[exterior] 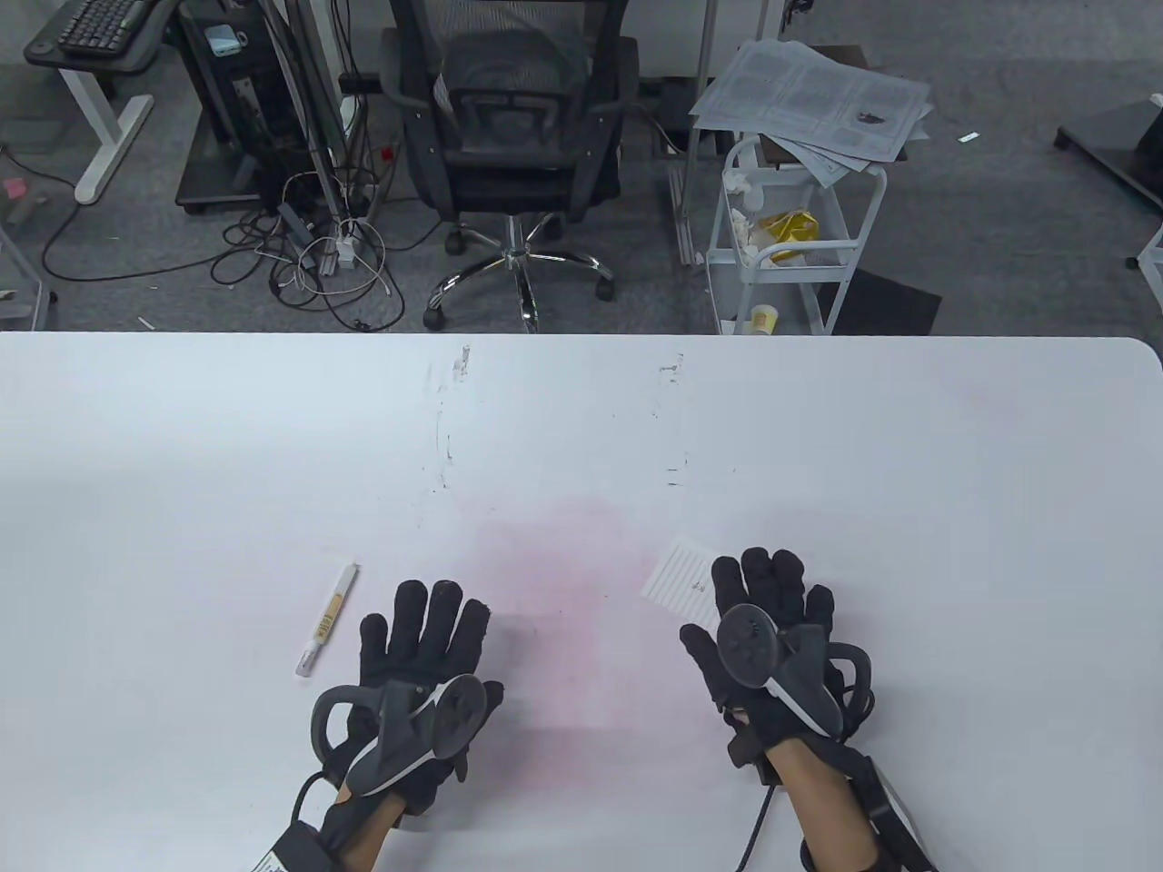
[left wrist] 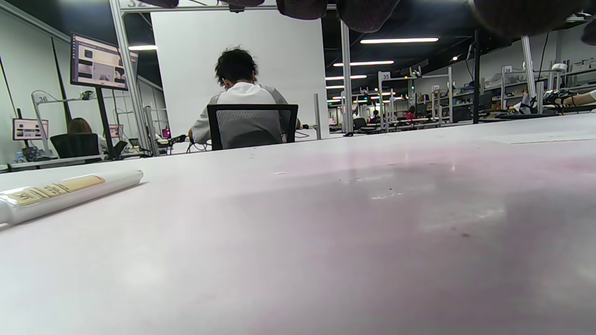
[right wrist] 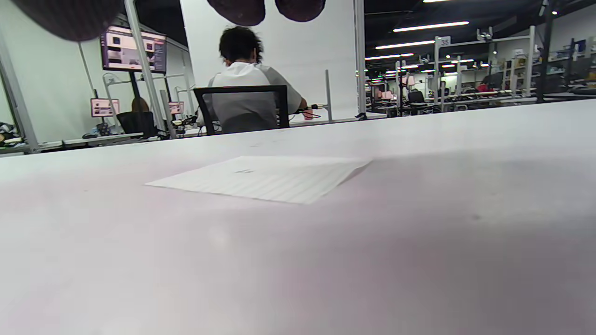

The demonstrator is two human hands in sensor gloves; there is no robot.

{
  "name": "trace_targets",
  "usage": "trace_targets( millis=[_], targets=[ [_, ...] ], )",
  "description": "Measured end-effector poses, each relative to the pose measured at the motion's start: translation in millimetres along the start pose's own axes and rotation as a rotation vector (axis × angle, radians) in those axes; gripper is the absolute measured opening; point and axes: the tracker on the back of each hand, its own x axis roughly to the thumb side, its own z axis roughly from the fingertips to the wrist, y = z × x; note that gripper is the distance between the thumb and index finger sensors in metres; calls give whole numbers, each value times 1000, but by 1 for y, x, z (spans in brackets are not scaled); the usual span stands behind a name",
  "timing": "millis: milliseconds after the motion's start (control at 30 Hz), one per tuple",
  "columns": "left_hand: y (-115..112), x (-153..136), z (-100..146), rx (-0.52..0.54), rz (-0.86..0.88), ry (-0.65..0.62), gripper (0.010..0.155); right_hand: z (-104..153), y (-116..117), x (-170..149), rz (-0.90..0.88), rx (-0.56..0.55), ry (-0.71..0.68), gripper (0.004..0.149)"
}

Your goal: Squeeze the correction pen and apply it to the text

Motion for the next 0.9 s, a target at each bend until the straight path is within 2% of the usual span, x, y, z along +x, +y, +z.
trace_targets(
  millis=[333,667,900],
  targets=[
    [1,0,0,-7,0,5,80,-13,7,-30,-26,47,114,79],
    [1,-1,0,-12,-2,8,80,-29,21,-40,-21,124,187,79],
    [1,-1,0,-16,-3,10,80,-46,33,-44,-15,247,261,81]
  ],
)
